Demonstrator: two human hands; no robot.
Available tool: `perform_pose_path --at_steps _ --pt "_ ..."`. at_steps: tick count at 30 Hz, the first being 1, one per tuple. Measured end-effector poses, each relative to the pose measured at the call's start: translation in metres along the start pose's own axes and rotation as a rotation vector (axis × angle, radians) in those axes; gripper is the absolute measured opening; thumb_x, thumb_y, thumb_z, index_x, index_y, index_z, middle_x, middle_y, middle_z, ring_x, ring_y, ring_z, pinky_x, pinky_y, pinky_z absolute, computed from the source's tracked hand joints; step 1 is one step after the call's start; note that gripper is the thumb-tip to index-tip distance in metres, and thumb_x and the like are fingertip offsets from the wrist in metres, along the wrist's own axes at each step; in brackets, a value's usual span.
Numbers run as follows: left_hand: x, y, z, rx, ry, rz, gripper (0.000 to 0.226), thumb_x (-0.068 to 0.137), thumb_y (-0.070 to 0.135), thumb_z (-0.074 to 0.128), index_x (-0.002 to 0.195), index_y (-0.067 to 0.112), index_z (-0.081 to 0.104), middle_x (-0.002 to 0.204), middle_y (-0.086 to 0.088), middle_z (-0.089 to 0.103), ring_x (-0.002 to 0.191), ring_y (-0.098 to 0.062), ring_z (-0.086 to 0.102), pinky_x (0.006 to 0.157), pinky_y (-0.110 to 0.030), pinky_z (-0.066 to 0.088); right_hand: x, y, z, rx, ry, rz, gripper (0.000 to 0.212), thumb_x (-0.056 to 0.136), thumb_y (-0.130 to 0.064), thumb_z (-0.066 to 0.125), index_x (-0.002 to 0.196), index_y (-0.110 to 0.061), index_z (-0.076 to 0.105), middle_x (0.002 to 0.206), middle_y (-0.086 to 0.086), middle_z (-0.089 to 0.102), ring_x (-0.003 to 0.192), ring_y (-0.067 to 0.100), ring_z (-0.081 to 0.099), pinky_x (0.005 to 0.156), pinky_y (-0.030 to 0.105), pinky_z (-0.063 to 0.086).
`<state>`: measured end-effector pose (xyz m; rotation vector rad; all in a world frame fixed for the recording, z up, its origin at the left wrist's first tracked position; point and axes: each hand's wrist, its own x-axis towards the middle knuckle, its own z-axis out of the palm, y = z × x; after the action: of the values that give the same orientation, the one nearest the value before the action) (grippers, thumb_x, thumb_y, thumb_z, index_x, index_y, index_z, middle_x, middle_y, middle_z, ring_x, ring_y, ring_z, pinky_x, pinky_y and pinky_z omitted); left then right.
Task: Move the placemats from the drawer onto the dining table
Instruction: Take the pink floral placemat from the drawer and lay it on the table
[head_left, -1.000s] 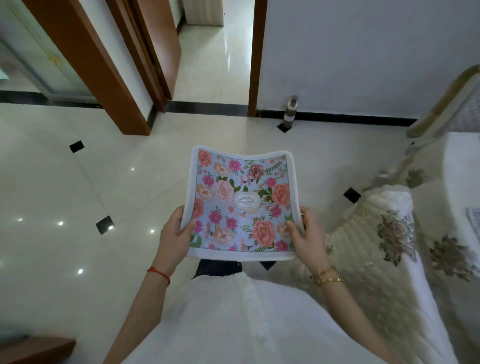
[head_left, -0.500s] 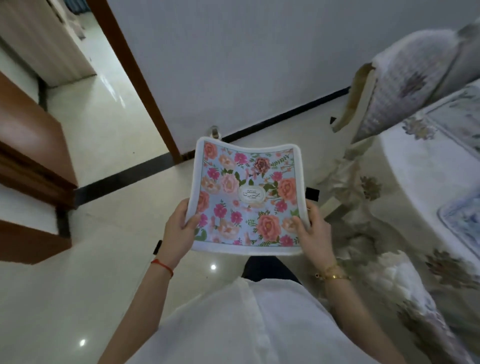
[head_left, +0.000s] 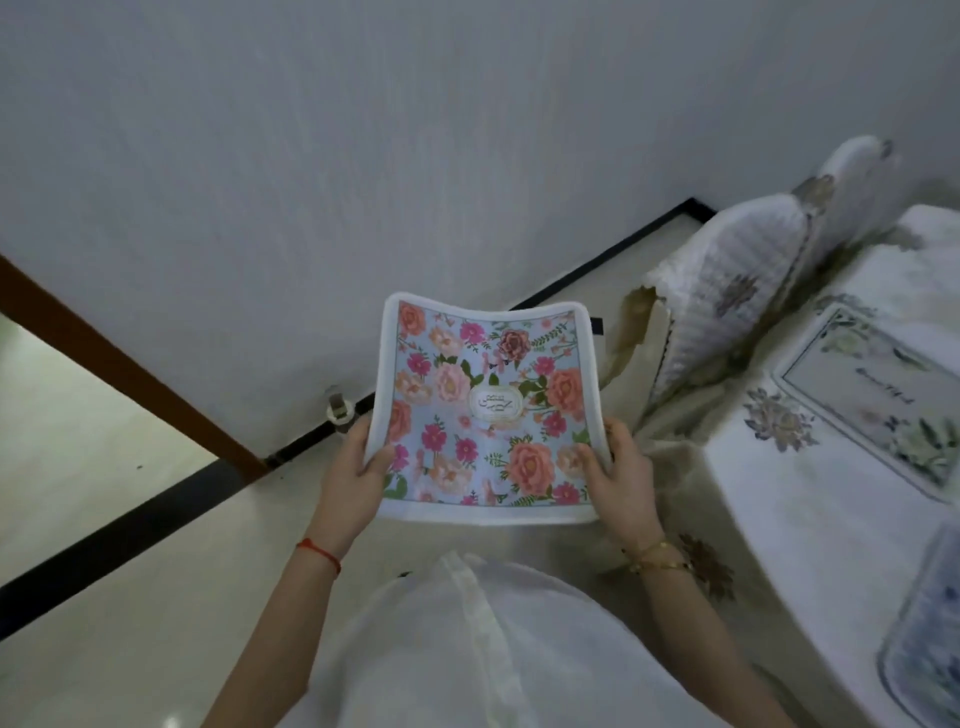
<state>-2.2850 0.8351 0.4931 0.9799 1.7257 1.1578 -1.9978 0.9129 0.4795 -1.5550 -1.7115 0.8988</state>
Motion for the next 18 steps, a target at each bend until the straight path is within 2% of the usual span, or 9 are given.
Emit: perform_pose_path --at_steps 3,7,9,13,16,18 --pt "0.061 0.022 0.009 -0.028 -0.023 0.017 0.034 0.097 0.012 0.050 0.130 0.021 0.051 0.120 -0.005 0.062 0.106 -0.022 0.064 0.086 -0.045 0.055 0.060 -0.005 0.006 0.026 0.003 0.005 0.024 0.093 -0.019 0.057 0.116 -0.018 0.050 0.100 -0.006 0.067 0.086 0.006 0.068 0.071 0.028 0.059" --pt "0.145 0.032 0.024 0.018 -0.013 -0.018 0.028 0.096 0.011 0.051 0.123 0.020 0.054 0.114 -0.002 0.064 0.101 -0.019 0.064 0.088 -0.047 0.055 0.128 -0.002 0.019 0.044 0.000 0.037 0.028 0.094 -0.015 0.056 0.121 -0.016 0.047 0.100 -0.018 0.060 0.087 -0.016 0.060 0.067 0.004 0.049" --pt "0.192 0.034 0.032 0.027 -0.034 -0.026 0.028 0.097 0.013 0.051 0.123 0.021 0.054 0.113 -0.001 0.065 0.101 -0.019 0.065 0.088 -0.047 0.054 0.167 0.002 0.027 0.034 0.024 0.053 0.031 0.094 -0.015 0.056 0.123 -0.015 0.047 0.100 -0.017 0.060 0.085 -0.016 0.060 0.067 0.002 0.046" --pt "0.290 0.055 0.050 0.006 -0.095 -0.039 0.027 0.097 0.014 0.051 0.124 0.020 0.053 0.112 -0.001 0.066 0.100 -0.019 0.066 0.087 -0.045 0.055 0.253 0.003 0.038 0.013 0.097 0.063 0.028 0.094 -0.017 0.057 0.120 -0.016 0.048 0.100 -0.013 0.063 0.086 -0.005 0.061 0.073 0.011 0.053" --pt "0.373 0.089 0.066 0.001 -0.143 -0.003 0.026 0.097 0.010 0.050 0.121 0.019 0.054 0.110 0.000 0.066 0.098 -0.020 0.066 0.084 -0.040 0.056 0.326 -0.004 0.038 0.026 0.175 0.078 0.022 0.093 -0.016 0.057 0.113 -0.021 0.048 0.096 -0.012 0.063 0.083 0.002 0.065 0.071 0.023 0.058" --pt "0.432 0.116 0.080 0.010 -0.204 0.046 0.026 0.096 0.009 0.051 0.120 0.018 0.056 0.110 -0.002 0.067 0.098 -0.021 0.067 0.081 -0.036 0.057 0.373 -0.010 0.034 0.030 0.244 0.091 0.025 0.093 -0.016 0.057 0.115 -0.021 0.048 0.095 -0.014 0.063 0.082 0.002 0.066 0.069 0.024 0.058"
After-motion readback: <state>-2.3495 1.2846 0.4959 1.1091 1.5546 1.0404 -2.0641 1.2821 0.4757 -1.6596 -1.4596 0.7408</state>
